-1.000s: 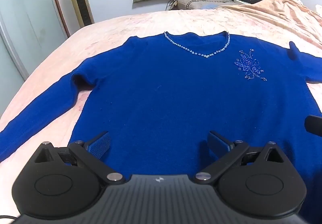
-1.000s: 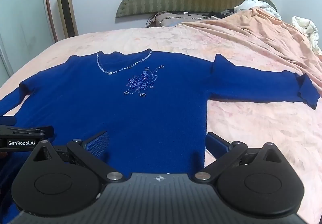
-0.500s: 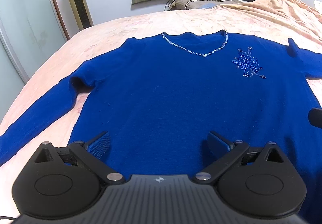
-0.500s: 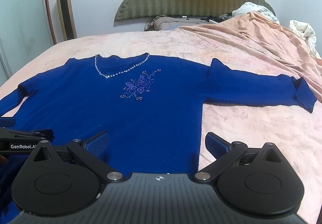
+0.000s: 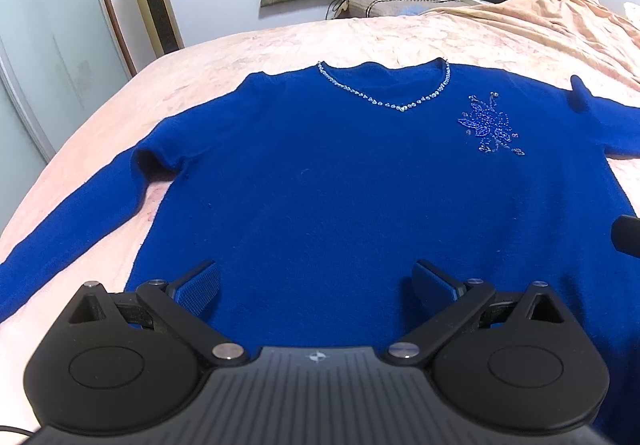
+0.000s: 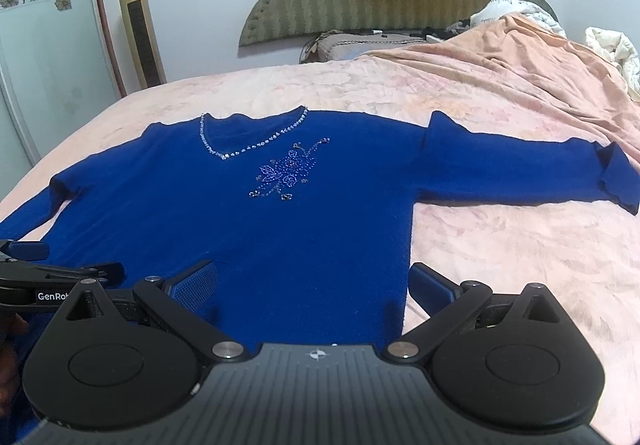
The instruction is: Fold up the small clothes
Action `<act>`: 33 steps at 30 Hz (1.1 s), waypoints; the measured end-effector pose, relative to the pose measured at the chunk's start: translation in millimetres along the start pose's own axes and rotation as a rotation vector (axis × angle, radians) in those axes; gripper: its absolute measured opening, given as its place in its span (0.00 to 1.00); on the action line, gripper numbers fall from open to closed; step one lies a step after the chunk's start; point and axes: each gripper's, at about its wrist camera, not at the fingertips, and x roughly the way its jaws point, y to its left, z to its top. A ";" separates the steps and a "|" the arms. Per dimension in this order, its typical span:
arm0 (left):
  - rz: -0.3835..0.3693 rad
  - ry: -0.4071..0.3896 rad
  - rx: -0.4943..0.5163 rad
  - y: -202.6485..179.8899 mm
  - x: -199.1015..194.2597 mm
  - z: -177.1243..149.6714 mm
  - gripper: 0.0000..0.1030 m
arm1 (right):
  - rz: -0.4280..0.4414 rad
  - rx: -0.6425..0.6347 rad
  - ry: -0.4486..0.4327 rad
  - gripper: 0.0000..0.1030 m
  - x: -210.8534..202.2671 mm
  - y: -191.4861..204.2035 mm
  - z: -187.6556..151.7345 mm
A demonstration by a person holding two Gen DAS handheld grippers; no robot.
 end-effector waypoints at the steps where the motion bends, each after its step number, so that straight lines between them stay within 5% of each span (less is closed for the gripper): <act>1: -0.005 0.003 0.000 -0.6 0.3 -0.1 1.00 | 0.002 -0.002 -0.001 1.00 -0.1 0.5 0.0; 33: 0.003 0.023 0.031 -15.2 3.3 3.1 1.00 | 0.018 0.009 -0.019 1.00 3.0 -4.6 -0.8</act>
